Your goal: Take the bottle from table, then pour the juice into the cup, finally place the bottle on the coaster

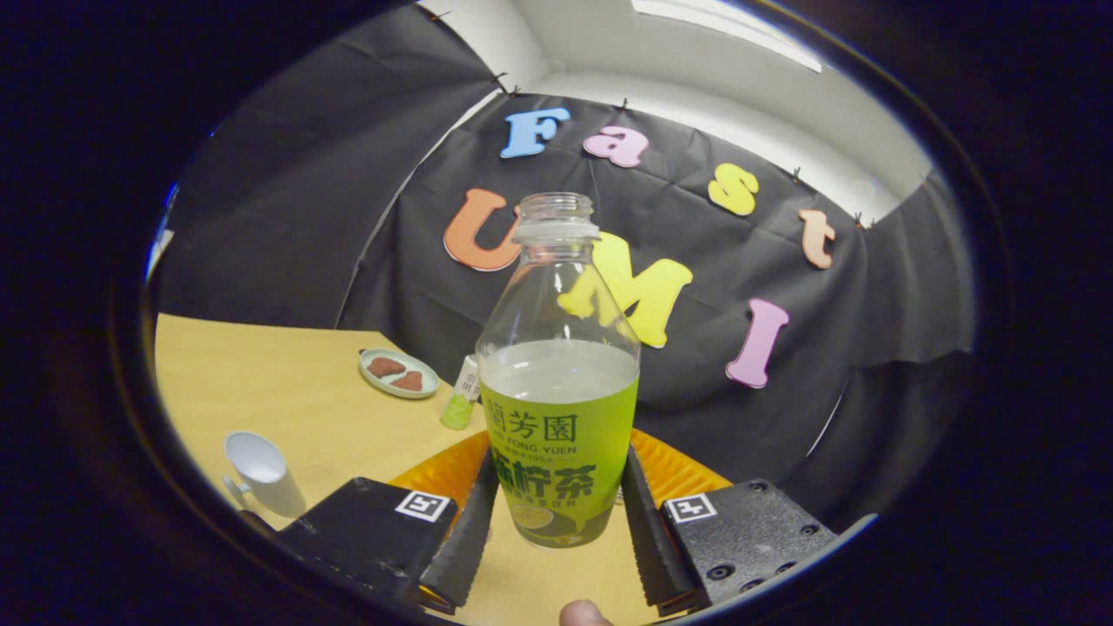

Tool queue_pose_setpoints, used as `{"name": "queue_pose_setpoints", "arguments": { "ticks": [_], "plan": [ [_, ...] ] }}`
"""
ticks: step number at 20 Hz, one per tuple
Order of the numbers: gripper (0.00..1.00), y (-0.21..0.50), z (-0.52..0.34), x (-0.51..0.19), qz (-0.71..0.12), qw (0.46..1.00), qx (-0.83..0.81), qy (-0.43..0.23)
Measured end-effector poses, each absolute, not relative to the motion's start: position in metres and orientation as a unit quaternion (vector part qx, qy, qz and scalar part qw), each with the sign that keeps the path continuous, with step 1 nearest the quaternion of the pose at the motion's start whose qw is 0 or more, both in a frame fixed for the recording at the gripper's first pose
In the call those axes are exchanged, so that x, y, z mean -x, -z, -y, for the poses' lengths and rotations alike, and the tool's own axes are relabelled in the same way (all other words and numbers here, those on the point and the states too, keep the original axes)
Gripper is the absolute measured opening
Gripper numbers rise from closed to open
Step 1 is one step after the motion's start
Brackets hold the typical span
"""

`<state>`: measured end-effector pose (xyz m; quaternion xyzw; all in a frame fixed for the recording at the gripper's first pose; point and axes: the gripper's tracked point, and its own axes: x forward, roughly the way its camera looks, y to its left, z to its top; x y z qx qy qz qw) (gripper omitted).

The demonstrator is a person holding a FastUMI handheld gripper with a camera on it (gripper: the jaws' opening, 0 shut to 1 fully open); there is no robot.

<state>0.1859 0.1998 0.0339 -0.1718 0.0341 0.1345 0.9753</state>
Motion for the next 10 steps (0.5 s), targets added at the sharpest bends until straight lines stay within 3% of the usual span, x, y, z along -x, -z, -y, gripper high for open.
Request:
{"name": "queue_pose_setpoints", "arguments": {
  "ticks": [5,10],
  "plan": [
    [0.76,-0.012,-0.231,-0.212,-0.05,0.977,0.055,-0.202],
    [0.76,0.03,-0.252,-0.244,-0.086,0.971,0.011,-0.225]
  ]
}}
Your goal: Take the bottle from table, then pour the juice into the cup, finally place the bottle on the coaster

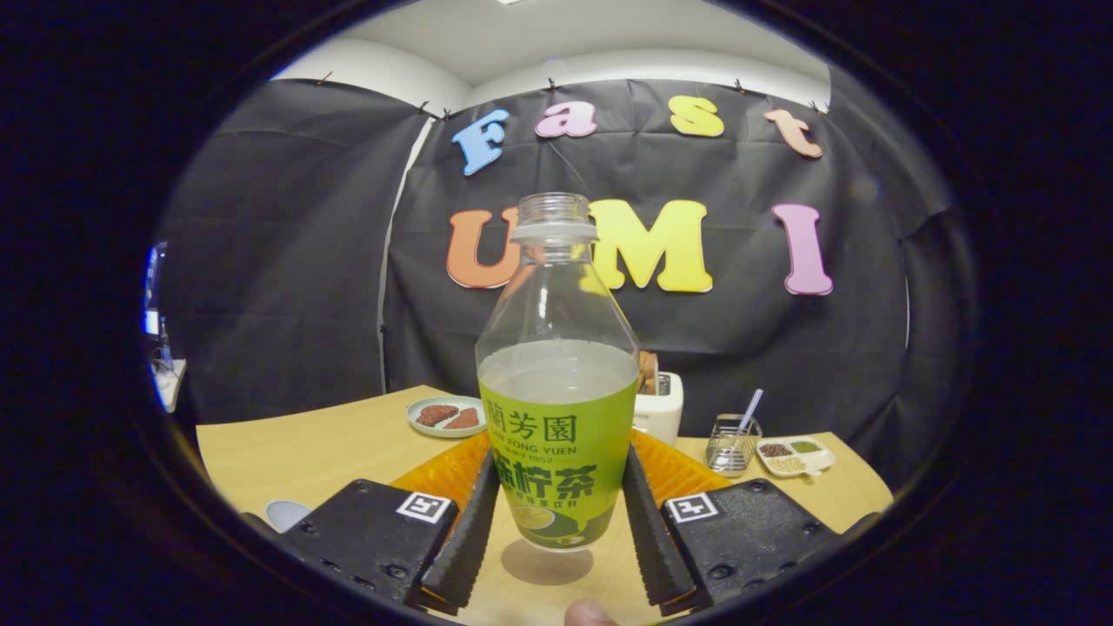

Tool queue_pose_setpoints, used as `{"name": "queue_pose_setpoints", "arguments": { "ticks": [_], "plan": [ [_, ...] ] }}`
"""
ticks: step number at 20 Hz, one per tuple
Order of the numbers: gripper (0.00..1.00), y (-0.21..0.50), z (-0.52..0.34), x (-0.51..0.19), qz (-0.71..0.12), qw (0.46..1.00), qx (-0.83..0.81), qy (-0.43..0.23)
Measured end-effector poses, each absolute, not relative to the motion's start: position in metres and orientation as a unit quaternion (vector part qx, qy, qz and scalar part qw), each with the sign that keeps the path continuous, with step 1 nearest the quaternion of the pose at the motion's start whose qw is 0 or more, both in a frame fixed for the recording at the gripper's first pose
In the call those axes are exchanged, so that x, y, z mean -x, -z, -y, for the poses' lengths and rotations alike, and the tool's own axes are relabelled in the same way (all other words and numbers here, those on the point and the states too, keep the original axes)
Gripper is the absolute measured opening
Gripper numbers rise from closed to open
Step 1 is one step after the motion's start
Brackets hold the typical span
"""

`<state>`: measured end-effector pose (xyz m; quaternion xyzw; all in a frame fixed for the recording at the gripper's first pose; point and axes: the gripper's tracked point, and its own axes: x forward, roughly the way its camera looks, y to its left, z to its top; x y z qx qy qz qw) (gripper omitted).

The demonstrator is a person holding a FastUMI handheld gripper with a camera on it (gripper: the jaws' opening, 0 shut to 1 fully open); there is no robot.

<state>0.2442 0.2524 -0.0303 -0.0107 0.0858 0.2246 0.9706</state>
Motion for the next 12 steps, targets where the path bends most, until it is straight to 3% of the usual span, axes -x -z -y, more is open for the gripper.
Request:
{"name": "queue_pose_setpoints", "arguments": {
  "ticks": [7,12],
  "plan": [
    [0.76,0.112,-0.262,-0.278,-0.164,0.961,0.015,-0.222],
    [0.76,0.125,-0.271,-0.278,-0.159,0.96,0.029,-0.231]
  ]
}}
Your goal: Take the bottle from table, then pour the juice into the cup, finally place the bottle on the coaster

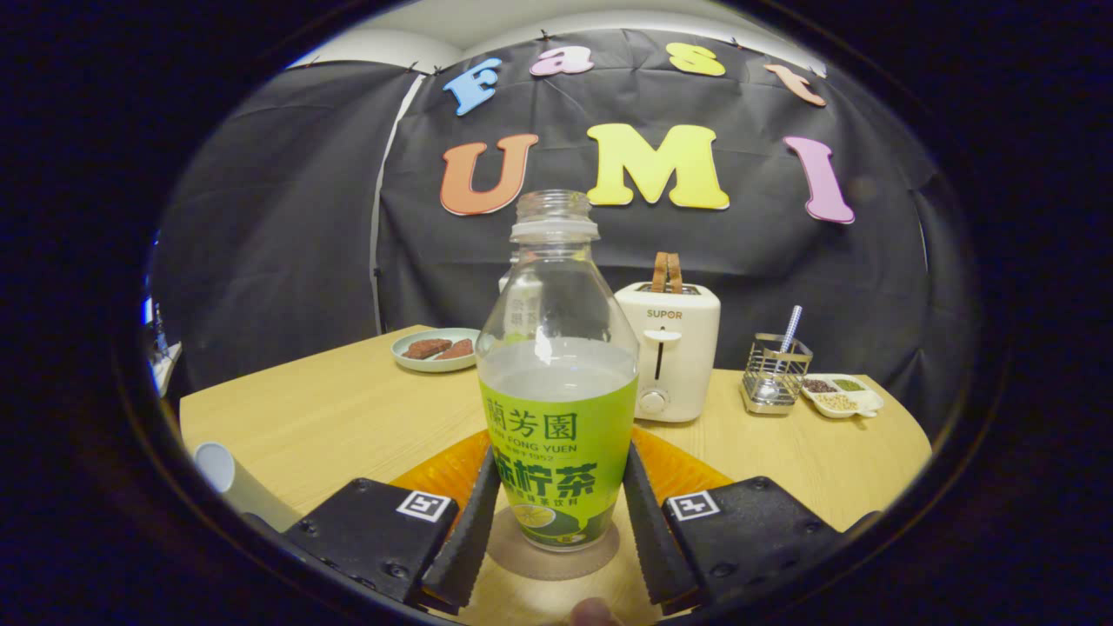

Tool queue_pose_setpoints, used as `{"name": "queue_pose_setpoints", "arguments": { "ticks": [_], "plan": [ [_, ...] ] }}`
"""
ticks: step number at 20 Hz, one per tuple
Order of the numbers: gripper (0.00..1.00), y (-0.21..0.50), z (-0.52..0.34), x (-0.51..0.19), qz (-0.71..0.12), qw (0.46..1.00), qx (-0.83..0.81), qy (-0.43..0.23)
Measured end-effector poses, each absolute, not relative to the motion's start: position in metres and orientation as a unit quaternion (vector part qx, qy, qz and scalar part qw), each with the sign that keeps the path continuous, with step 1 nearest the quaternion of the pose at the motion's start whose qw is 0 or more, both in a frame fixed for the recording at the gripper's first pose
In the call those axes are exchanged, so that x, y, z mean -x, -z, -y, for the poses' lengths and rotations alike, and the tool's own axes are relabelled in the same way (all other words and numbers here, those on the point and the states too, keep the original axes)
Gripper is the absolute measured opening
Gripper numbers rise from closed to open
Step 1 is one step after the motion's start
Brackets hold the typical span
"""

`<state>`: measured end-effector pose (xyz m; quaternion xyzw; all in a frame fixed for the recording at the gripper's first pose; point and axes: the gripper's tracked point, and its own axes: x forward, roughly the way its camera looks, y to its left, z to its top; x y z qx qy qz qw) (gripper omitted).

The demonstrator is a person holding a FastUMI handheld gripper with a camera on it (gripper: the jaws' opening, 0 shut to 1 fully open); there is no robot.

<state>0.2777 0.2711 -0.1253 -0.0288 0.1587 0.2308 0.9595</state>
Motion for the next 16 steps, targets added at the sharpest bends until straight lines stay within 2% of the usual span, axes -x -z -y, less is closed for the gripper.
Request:
{"name": "queue_pose_setpoints", "arguments": {
  "ticks": [7,10,13,16],
  "plan": [
    [0.77,0.137,-0.272,-0.276,-0.161,0.959,0.033,-0.229],
    [0.83,0.141,-0.27,-0.272,-0.17,0.958,0.031,-0.229],
    [1.0,0.141,-0.265,-0.272,-0.171,0.96,0.026,-0.222],
    [1.0,0.137,-0.26,-0.261,-0.176,0.96,0.016,-0.216]
  ]
}}
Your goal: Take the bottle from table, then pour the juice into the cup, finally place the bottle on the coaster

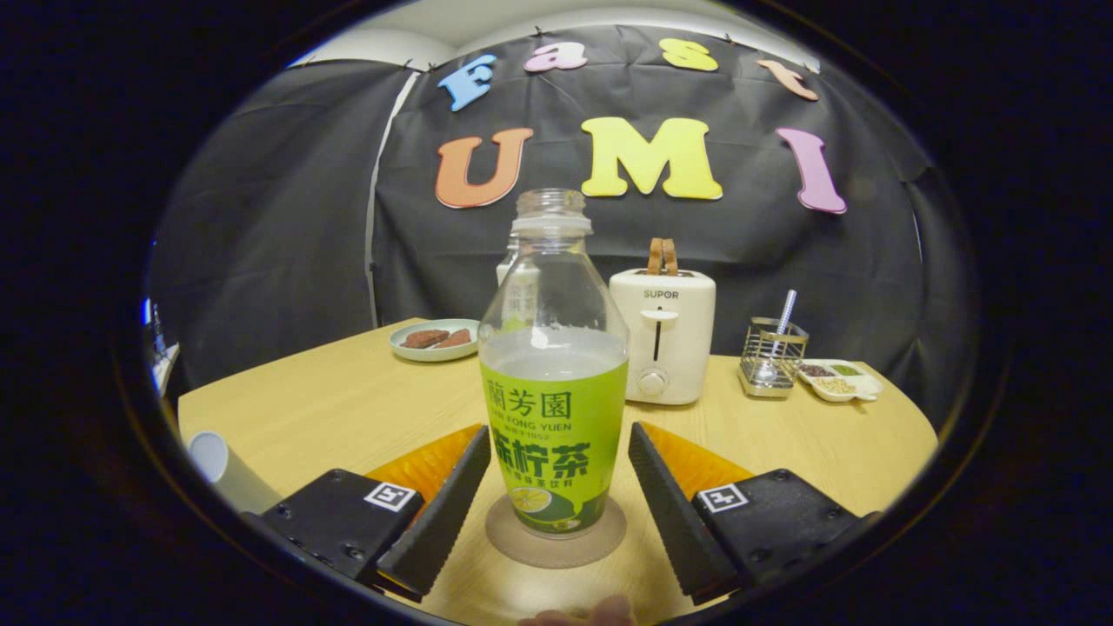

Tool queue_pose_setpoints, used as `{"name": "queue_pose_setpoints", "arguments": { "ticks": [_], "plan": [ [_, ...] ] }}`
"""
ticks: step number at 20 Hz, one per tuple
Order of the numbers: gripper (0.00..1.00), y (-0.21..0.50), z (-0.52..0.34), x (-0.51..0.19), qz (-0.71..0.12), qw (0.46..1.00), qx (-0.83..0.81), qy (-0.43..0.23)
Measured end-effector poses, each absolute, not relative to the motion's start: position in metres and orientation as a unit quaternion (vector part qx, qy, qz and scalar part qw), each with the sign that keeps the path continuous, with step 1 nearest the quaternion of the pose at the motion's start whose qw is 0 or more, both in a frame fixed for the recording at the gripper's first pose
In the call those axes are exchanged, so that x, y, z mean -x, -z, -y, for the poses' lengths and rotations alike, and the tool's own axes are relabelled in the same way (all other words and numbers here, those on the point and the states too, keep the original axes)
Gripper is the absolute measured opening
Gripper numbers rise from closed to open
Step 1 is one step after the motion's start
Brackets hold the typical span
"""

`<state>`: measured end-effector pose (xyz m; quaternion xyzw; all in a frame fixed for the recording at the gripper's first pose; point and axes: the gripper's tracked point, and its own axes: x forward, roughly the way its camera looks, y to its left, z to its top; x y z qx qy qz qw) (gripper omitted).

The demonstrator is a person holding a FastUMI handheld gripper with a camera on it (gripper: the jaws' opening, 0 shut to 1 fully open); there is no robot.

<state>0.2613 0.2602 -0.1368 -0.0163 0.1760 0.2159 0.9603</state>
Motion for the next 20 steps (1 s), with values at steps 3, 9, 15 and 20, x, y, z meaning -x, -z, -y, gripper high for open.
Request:
{"name": "queue_pose_setpoints", "arguments": {
  "ticks": [3,9,15,20],
  "plan": [
    [1.0,0.128,-0.25,-0.238,-0.174,0.961,0.0,-0.213],
    [1.0,0.082,-0.21,-0.162,-0.117,0.975,-0.016,-0.188],
    [1.0,0.046,-0.149,-0.079,-0.073,0.989,-0.018,-0.13],
    [1.0,0.023,-0.11,-0.023,-0.038,0.995,-0.022,-0.091]
  ]
}}
